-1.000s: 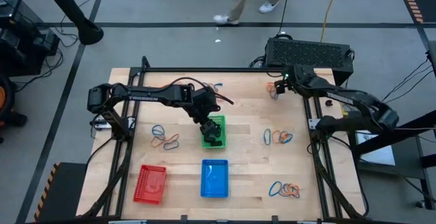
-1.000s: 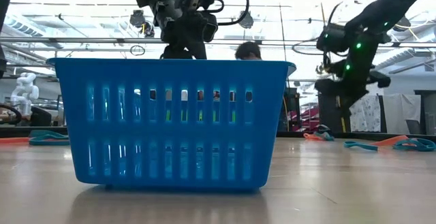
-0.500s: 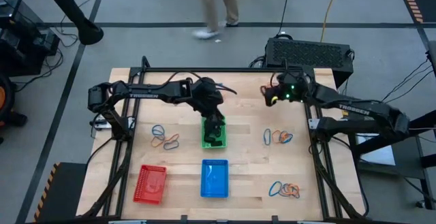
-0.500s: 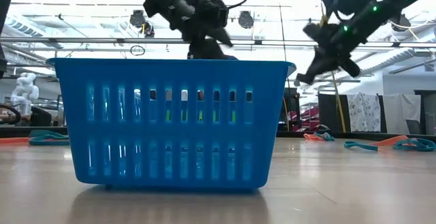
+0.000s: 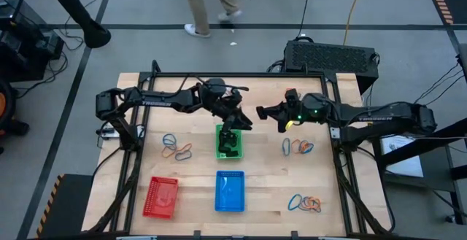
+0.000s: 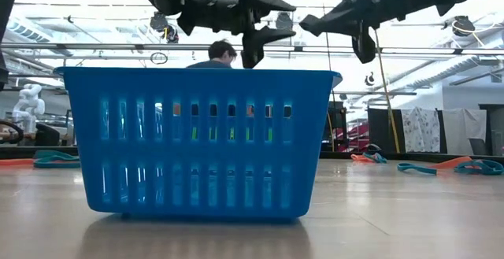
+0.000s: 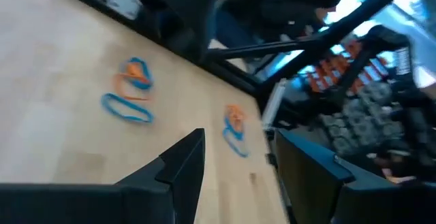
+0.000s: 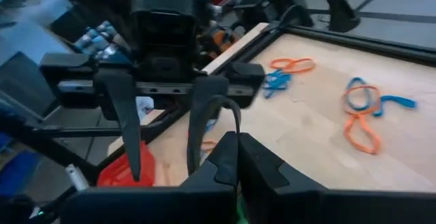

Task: Sort rubber bands into baskets
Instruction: Put the black rubberband into the green bin

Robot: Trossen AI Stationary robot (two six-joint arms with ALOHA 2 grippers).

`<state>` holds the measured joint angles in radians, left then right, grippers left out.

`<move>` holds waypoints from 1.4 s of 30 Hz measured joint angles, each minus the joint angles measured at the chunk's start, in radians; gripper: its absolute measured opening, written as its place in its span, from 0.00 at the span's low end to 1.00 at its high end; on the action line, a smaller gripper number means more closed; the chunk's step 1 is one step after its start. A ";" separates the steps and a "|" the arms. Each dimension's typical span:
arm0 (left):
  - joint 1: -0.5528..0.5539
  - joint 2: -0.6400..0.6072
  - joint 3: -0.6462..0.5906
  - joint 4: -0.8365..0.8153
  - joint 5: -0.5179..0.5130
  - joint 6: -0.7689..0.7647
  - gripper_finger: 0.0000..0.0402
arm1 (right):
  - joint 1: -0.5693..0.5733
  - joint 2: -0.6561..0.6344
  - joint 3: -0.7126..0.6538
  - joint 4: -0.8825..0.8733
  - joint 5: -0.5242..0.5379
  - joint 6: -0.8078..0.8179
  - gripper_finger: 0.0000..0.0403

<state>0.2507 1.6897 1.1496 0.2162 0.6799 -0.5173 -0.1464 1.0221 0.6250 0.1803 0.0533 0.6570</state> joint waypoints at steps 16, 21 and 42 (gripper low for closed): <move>-0.003 -0.001 0.000 0.063 -0.111 -0.028 0.45 | 0.072 0.056 0.000 0.083 0.017 0.020 0.00; -0.005 -0.001 0.000 0.070 -0.145 -0.029 0.45 | 0.071 0.056 0.000 0.085 0.026 0.035 0.00; -0.007 -0.001 0.000 0.082 -0.266 -0.019 0.03 | 0.069 0.061 0.000 0.079 0.053 -0.024 0.00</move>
<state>0.2436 1.6882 1.1500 0.2979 0.4142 -0.5367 -0.0776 1.0836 0.6247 0.2588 0.1062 0.6333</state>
